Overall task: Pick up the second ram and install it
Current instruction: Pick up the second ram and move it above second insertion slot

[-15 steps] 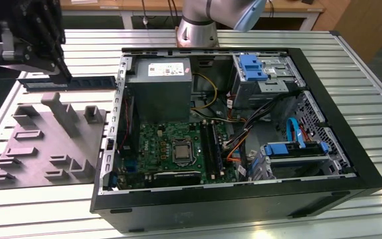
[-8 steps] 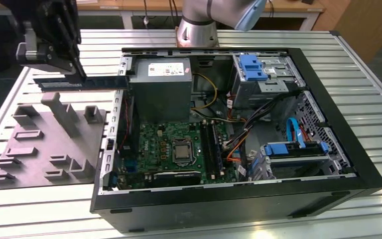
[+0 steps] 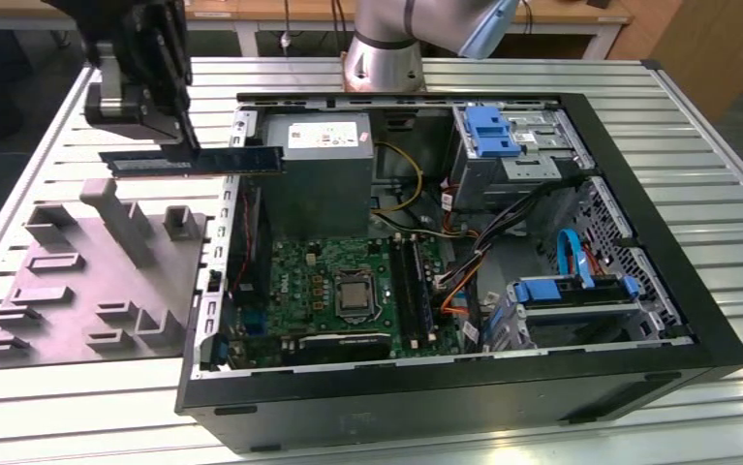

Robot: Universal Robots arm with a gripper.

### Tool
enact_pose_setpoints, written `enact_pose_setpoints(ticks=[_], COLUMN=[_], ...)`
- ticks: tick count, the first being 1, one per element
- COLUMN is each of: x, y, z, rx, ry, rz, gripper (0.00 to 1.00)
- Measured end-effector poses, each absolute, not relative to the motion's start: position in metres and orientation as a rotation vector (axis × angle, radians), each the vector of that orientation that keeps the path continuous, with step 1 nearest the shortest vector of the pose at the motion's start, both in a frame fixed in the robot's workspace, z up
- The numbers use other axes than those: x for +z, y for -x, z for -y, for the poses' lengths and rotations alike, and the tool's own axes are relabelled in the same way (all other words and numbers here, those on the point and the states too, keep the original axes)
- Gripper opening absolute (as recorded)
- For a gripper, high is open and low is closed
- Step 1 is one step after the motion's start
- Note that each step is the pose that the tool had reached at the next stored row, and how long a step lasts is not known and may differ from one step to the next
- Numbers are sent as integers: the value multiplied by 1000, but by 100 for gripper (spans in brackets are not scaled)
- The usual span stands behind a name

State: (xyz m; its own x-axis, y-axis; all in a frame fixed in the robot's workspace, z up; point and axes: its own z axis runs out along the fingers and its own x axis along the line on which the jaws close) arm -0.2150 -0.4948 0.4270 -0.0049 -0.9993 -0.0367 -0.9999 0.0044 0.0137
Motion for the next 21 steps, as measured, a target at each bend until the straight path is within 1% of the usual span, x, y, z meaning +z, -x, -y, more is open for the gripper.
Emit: enact_pose_setpoints(ticks=[21], x=[427], y=[150], z=[495], rx=[56], ry=[2204], rz=[-2215], gripper=[11])
